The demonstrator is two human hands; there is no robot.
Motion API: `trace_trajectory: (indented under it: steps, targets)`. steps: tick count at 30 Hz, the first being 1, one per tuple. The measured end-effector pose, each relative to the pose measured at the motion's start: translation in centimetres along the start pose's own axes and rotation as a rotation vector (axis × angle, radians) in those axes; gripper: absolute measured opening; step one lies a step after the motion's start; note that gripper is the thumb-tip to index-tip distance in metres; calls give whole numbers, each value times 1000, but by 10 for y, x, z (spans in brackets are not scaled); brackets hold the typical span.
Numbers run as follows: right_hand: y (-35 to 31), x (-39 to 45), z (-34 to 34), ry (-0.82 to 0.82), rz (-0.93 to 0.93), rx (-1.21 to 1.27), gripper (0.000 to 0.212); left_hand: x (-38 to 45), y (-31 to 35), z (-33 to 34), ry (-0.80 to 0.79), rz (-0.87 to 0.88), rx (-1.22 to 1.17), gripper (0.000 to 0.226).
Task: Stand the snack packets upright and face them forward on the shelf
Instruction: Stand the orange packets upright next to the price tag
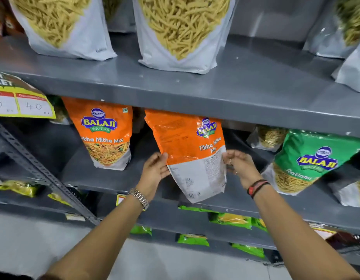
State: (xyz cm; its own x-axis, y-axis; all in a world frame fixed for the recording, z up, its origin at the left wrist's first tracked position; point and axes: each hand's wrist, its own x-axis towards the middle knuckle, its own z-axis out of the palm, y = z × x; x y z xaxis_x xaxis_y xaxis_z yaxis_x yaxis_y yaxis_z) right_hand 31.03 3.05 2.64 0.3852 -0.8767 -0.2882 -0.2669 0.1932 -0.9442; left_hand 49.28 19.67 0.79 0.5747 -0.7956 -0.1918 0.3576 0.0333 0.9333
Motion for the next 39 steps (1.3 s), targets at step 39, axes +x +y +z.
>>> trace_trajectory:
  steps: [39]
  targets:
    - [50, -26, -16, 168, -77, 87, 26, -21, -55, 50, 72, -283, 249, 31]
